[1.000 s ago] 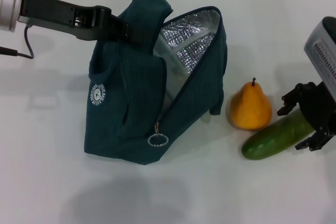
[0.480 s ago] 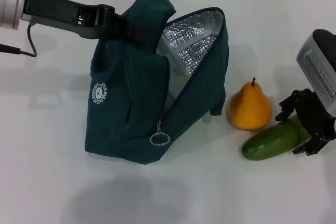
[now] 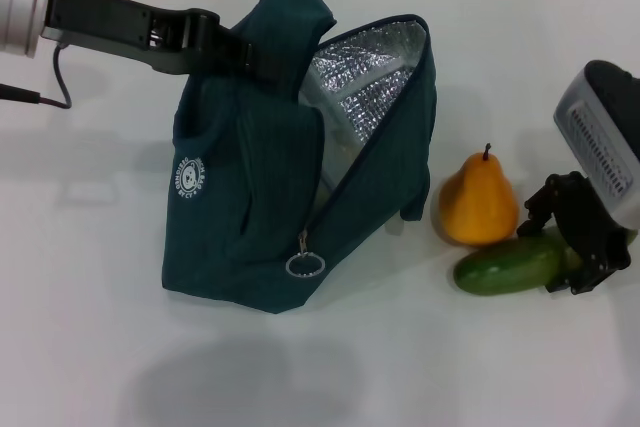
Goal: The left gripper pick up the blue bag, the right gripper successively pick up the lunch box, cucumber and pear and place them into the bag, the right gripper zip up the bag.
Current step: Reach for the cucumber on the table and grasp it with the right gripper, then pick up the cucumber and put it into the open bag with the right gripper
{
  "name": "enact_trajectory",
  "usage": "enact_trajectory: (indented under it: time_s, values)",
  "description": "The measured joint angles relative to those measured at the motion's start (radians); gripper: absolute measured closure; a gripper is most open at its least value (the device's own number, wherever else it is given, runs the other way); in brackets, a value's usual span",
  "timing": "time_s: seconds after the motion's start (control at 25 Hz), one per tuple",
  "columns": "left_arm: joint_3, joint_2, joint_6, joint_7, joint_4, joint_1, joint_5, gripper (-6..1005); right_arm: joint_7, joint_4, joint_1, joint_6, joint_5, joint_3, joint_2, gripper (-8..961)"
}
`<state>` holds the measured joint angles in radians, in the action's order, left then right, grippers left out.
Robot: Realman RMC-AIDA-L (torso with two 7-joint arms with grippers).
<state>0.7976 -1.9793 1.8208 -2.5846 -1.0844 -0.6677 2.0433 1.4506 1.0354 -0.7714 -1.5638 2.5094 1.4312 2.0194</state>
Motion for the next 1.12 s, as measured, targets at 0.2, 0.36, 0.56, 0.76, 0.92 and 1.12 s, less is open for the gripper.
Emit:
enact_trajectory:
  time_s: [0.2,0.36,0.56,0.76,0.92,1.12]
  values:
    - [0.000,0.000,0.000,0.000,0.000,0.005,0.000,960,0.012,0.008,0.001,0.001,0.005,0.018,0.001,310]
    - [0.000,0.001,0.000,0.000,0.000,0.008,0.001,960,0.026,0.030,0.002,-0.025,0.002,0.017,0.001,310]
    - [0.000,0.005,0.001,0.001,0.000,0.009,0.003,960,0.069,0.138,0.012,-0.155,-0.046,-0.003,-0.002,309]
    - [-0.001,0.007,0.002,0.001,0.000,0.009,0.003,959,0.103,0.200,-0.002,-0.347,-0.115,-0.091,-0.003,309]
    - [0.000,0.006,0.002,0.001,0.001,0.008,0.003,959,0.135,0.221,-0.013,-0.444,-0.174,-0.143,-0.004,309]
    - [0.000,0.007,0.001,0.001,0.004,0.010,0.003,959,0.181,0.223,-0.008,-0.472,-0.323,-0.344,-0.006,310]
